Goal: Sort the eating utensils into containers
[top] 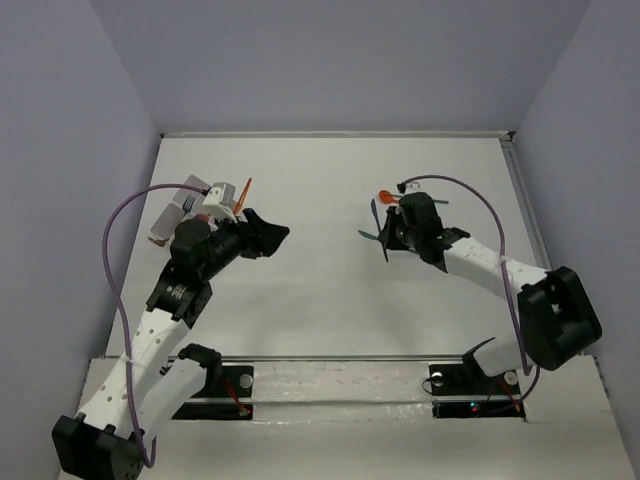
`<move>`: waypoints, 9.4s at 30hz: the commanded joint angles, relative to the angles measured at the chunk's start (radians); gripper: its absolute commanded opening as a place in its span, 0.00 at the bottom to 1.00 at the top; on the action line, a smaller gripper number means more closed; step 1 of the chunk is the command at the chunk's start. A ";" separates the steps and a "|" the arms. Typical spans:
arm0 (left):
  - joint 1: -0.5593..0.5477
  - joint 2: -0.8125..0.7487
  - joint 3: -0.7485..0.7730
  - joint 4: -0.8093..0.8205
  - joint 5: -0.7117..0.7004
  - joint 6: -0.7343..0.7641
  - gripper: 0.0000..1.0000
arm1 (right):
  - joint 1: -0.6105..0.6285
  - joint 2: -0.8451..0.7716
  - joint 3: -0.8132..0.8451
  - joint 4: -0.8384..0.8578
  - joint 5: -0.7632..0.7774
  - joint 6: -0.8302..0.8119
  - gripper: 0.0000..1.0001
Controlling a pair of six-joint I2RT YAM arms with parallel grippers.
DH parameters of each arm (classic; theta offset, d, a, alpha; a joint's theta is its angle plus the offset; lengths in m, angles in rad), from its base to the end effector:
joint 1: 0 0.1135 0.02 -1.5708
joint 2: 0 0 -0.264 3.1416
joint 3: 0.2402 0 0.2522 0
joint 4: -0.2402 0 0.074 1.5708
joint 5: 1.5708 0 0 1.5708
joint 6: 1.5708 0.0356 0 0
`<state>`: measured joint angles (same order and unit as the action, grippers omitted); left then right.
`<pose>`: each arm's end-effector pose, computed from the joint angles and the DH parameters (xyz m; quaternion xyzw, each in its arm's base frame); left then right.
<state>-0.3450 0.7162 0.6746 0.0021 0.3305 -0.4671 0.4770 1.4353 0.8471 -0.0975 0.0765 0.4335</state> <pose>0.1614 -0.0703 0.3323 0.0704 0.7167 -0.3789 0.5811 0.2732 0.1381 0.2197 -0.0033 0.9031 0.1571 0.3995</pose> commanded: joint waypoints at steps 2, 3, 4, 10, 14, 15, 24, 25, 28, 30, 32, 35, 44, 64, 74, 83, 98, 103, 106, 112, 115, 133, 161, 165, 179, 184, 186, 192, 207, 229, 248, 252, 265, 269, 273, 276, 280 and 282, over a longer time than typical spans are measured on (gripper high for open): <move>0.003 0.072 -0.043 0.142 0.119 -0.116 0.71 | 0.018 -0.041 -0.016 0.013 -0.069 -0.021 0.07; 0.003 0.077 -0.047 0.160 0.123 -0.125 0.70 | 0.018 -0.056 -0.029 0.028 -0.133 -0.021 0.07; 0.003 0.083 -0.050 0.171 0.127 -0.136 0.70 | 0.018 -0.067 -0.039 0.044 -0.164 -0.021 0.07; -0.032 0.176 -0.061 0.300 0.171 -0.246 0.70 | 0.077 -0.128 -0.071 0.163 -0.360 -0.015 0.07; -0.087 0.271 -0.050 0.363 0.133 -0.280 0.70 | 0.140 -0.145 -0.072 0.214 -0.385 -0.010 0.07; -0.098 0.285 -0.049 0.375 0.116 -0.284 0.70 | 0.165 -0.145 -0.074 0.225 -0.386 -0.010 0.07; -0.169 0.434 0.025 0.401 -0.016 -0.274 0.64 | 0.256 -0.156 -0.085 0.262 -0.379 -0.024 0.07; -0.169 0.440 0.029 0.401 -0.024 -0.272 0.63 | 0.256 -0.156 -0.086 0.263 -0.380 -0.025 0.07; -0.169 0.477 0.051 0.392 -0.050 -0.260 0.62 | 0.268 -0.161 -0.091 0.272 -0.382 -0.030 0.07; -0.169 0.500 0.062 0.398 -0.057 -0.260 0.59 | 0.278 -0.162 -0.091 0.275 -0.388 -0.033 0.07; -0.178 0.516 0.069 0.403 -0.070 -0.257 0.57 | 0.278 -0.158 -0.092 0.277 -0.397 -0.036 0.07; -0.187 0.529 0.078 0.403 -0.090 -0.251 0.51 | 0.288 -0.154 -0.095 0.285 -0.402 -0.036 0.07; -0.196 0.539 0.100 0.372 -0.114 -0.232 0.06 | 0.298 -0.151 -0.103 0.306 -0.406 -0.033 0.07; 0.021 0.117 0.207 -0.161 -0.599 0.030 0.06 | 0.298 -0.297 -0.166 0.332 -0.362 -0.024 0.81; 0.199 0.080 0.163 -0.131 -0.915 0.185 0.06 | 0.298 -0.363 -0.192 0.329 -0.331 -0.012 0.81; 0.224 0.137 0.095 0.183 -1.033 0.300 0.06 | 0.298 -0.417 -0.218 0.347 -0.319 -0.016 0.81; 0.224 0.322 0.040 0.361 -1.024 0.351 0.06 | 0.298 -0.406 -0.220 0.357 -0.325 -0.019 0.80; 0.224 0.380 0.045 0.340 -0.996 0.317 0.06 | 0.298 -0.397 -0.218 0.352 -0.320 -0.021 0.80; 0.224 0.387 0.039 0.338 -1.004 0.311 0.07 | 0.298 -0.397 -0.217 0.348 -0.305 -0.024 0.80; 0.215 0.408 0.051 0.300 -1.013 0.277 0.41 | 0.298 -0.391 -0.206 0.315 -0.258 -0.033 0.80; 0.204 0.408 0.062 0.288 -1.015 0.271 0.56 | 0.298 -0.369 -0.195 0.297 -0.241 -0.038 0.79; 0.121 0.066 0.160 0.082 -0.543 0.113 0.76 | 0.148 -0.199 -0.148 0.153 -0.020 -0.084 0.56; 0.054 -0.155 0.029 -0.091 0.013 0.156 0.79 | -0.152 0.295 0.173 -0.245 -0.161 -0.375 0.65; 0.034 -0.164 0.031 -0.093 0.008 0.156 0.79 | -0.117 0.292 0.188 -0.292 -0.201 -0.357 0.60; 0.034 -0.127 0.023 -0.085 0.019 0.136 0.75 | 0.017 0.349 0.227 -0.364 -0.075 -0.243 0.10; 0.034 -0.080 0.020 -0.077 0.030 0.113 0.74 | 0.046 0.240 0.198 -0.292 -0.069 -0.236 0.07; 0.034 -0.054 0.022 -0.071 0.038 0.101 0.74 | 0.081 0.180 0.181 -0.248 -0.114 -0.236 0.07; 0.034 0.028 0.016 -0.025 0.105 0.032 0.70 | 0.190 0.067 0.110 -0.079 -0.219 -0.181 0.07; -0.005 0.192 -0.087 0.231 0.117 -0.235 0.63 | 0.394 -0.021 0.066 0.219 -0.363 -0.068 0.07; -0.069 0.232 -0.017 0.190 -0.094 -0.190 0.06 | 0.431 -0.114 -0.002 0.257 -0.363 -0.067 0.60; 0.003 0.163 0.240 -0.204 -0.447 0.094 0.06 | 0.431 -0.487 -0.160 0.148 0.000 -0.111 0.93; 0.127 0.172 0.261 -0.223 -0.458 0.149 0.06 | 0.431 -0.501 -0.181 0.156 0.031 -0.111 0.92; 0.164 0.267 0.315 -0.114 -0.792 0.301 0.06 | 0.431 -0.533 -0.223 0.177 0.028 -0.096 0.91; 0.164 0.330 0.304 -0.024 -0.872 0.352 0.06 | 0.431 -0.544 -0.224 0.168 0.032 -0.096 0.91; 0.164 0.374 0.283 0.051 -0.907 0.392 0.06 | 0.431 -0.561 -0.230 0.168 0.037 -0.096 0.91; 0.164 0.381 0.260 0.108 -0.909 0.409 0.06 | 0.431 -0.561 -0.230 0.168 0.029 -0.096 0.91; 0.164 0.393 0.189 0.200 -0.880 0.436 0.06 | 0.431 -0.562 -0.230 0.168 0.028 -0.096 0.91; 0.164 0.407 0.177 0.226 -0.848 0.443 0.06 | 0.431 -0.562 -0.230 0.168 0.029 -0.096 0.91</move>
<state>-0.1856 1.1137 0.8909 0.0719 -0.5167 -0.0589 0.8982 0.8898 0.6209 0.0299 0.0978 0.3370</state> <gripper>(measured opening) 0.099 0.915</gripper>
